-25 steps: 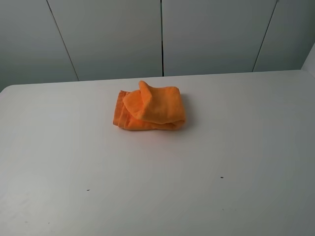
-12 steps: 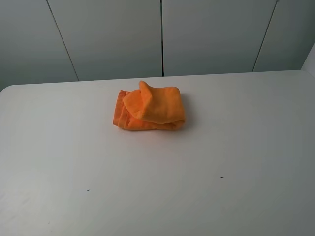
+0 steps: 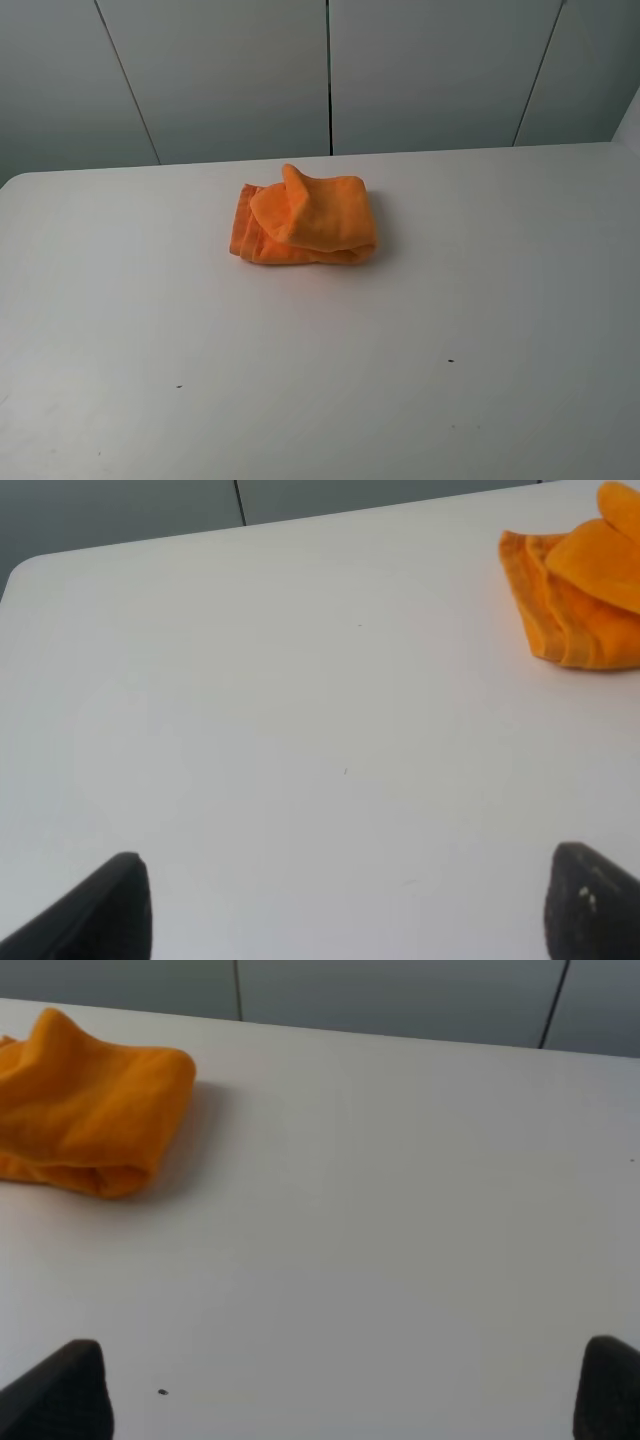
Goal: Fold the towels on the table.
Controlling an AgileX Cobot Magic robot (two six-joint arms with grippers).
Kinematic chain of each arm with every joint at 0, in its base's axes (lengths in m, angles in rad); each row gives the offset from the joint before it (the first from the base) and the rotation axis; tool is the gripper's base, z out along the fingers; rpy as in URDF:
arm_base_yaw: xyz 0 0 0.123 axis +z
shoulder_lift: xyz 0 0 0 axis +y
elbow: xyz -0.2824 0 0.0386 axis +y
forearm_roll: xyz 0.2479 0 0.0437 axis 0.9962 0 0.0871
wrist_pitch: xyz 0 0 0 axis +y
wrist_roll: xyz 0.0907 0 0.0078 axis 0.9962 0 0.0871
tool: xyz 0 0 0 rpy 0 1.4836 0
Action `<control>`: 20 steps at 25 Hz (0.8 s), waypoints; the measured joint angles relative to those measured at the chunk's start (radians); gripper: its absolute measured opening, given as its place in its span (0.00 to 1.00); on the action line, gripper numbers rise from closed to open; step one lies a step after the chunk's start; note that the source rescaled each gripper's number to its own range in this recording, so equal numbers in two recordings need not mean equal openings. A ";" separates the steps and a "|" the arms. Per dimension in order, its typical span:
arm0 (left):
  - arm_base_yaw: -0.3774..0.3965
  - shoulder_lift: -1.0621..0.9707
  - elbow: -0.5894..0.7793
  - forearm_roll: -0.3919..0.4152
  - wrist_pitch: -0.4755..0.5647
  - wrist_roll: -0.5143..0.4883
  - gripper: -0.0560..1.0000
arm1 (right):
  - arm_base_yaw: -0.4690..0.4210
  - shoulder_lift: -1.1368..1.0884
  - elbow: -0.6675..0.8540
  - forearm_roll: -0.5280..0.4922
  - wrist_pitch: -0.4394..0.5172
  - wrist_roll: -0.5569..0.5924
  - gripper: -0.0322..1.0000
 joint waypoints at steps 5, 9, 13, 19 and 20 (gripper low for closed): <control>0.000 0.000 0.000 0.000 0.000 0.000 1.00 | -0.015 0.000 0.000 0.000 0.000 0.000 1.00; 0.000 0.000 0.000 0.000 0.000 0.000 1.00 | -0.015 0.000 0.000 0.000 0.000 0.000 1.00; 0.000 0.000 0.000 0.000 0.000 0.000 1.00 | -0.015 0.000 0.000 0.000 0.000 0.000 1.00; 0.000 0.000 0.000 0.000 0.000 0.000 1.00 | -0.015 0.000 0.000 0.000 -0.002 0.000 1.00; 0.000 0.000 0.000 0.000 0.000 0.000 1.00 | -0.015 0.000 0.000 0.000 -0.002 0.000 1.00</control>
